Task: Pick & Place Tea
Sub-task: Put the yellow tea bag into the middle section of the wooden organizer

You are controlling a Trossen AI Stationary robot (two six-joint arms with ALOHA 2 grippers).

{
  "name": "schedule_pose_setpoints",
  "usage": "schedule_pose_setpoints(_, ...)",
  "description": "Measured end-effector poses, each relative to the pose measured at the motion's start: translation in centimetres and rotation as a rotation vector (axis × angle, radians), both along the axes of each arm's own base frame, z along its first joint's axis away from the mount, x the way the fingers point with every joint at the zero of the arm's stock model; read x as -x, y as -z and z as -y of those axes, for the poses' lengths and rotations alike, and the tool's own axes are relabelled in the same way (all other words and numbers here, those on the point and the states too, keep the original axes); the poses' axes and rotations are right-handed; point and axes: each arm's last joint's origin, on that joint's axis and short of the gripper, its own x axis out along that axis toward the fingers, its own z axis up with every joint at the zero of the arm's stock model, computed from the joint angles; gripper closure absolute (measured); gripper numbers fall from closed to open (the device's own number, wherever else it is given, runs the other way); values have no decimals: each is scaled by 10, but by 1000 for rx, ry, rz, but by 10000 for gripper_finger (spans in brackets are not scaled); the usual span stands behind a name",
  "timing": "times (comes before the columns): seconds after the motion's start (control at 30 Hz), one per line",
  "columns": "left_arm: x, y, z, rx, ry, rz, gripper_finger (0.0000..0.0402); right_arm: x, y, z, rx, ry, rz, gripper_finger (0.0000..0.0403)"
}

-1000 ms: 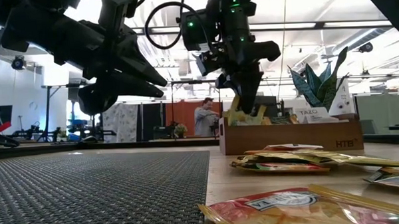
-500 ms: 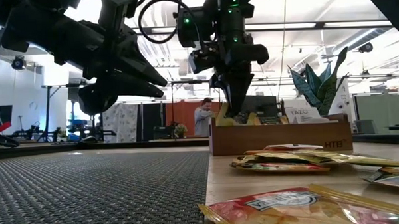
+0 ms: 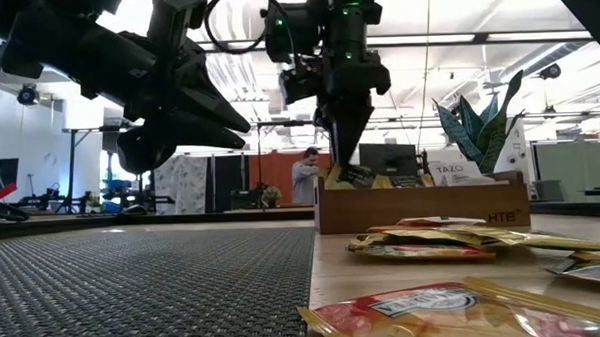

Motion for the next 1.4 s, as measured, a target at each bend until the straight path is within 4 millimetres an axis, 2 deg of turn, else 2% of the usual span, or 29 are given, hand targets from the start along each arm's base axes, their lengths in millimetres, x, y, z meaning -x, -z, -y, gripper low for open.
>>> schedule_pose_setpoints(0.3, 0, 1, 0, -2, 0, -6, 317, -8, -23, 1, 10, -12, 102, 383)
schedule_pose_setpoints(0.47, 0, 1, 0, -2, 0, -6, 317, -12, -34, 1, 10, 28, 153, 388)
schedule_pose_setpoints(0.63, 0, 1, 0, 1, -2, -5, 317, 0, -47, 4, -9, 163, 139, 372)
schedule_pose_setpoints(0.7, 0, 1, 0, 3, -4, -5, 317, 9, -44, 4, -18, 209, 84, 363)
schedule_pose_setpoints(0.9, 0, 1, 0, -6, 0, -8, 317, 34, -32, -7, -30, 228, 18, 324)
schedule_pose_setpoints(1.0, 0, 1, 0, -13, 3, -13, 317, 42, -17, -9, -29, 222, 15, 296)
schedule_pose_setpoints(1.2, 1, 1, 0, -15, 4, -18, 317, 49, 9, -8, -33, 203, 74, 247)
schedule_pose_setpoints(1.4, 1, 2, 0, -14, 6, -24, 317, 51, 22, -9, -29, 193, 78, 230)
